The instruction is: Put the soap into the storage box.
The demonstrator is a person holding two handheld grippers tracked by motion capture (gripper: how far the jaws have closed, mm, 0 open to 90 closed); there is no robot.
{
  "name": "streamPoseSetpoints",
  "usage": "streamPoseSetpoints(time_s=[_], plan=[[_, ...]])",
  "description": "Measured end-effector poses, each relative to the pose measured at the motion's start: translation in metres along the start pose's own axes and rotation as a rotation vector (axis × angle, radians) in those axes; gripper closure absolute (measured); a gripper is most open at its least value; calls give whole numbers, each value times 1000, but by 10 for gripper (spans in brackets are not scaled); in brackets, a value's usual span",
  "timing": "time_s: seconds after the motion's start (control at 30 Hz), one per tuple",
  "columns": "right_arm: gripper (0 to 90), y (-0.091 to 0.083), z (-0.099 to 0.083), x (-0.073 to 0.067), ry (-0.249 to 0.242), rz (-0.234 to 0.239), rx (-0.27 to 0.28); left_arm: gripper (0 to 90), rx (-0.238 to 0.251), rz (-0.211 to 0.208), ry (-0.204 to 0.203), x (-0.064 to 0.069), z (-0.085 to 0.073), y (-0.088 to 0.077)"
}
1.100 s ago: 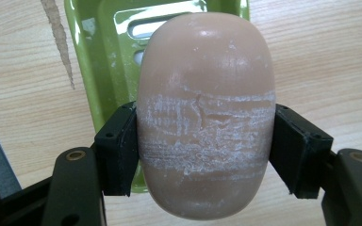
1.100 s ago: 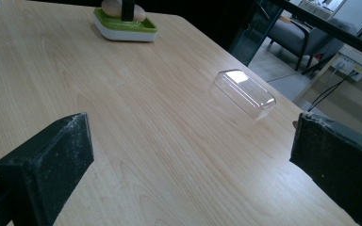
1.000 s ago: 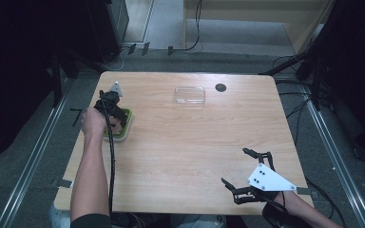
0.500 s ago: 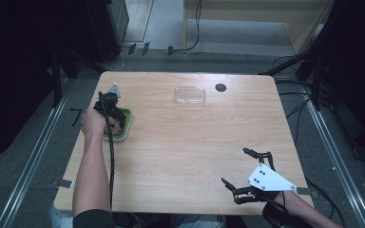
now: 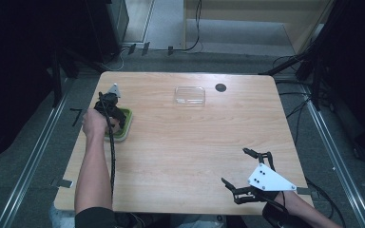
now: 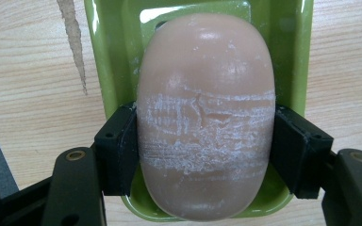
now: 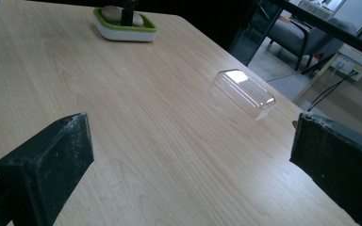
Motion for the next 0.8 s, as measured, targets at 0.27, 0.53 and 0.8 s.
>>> streamPoseSetpoints(time_s=[0.27, 0.53, 0.8], plan=[[0, 0, 0, 0, -1, 0, 0, 332, 1, 1, 3, 0, 2, 4], [0, 0, 0, 0, 1, 2, 3, 331, 2, -9, -8, 1, 3, 8], [0, 0, 0, 0, 0, 0, 2, 321, -4, -8, -13, 1, 3, 8]])
Point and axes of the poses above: each handheld gripper's, and its own axes: y roughly forward along the jaws, z roughly out of its top, x roughly to its right, the point moved 1 cm from there along y, roughly forward along the jaws, and after that the axes turned 6 degrees about -z, right-handed, at the moved point
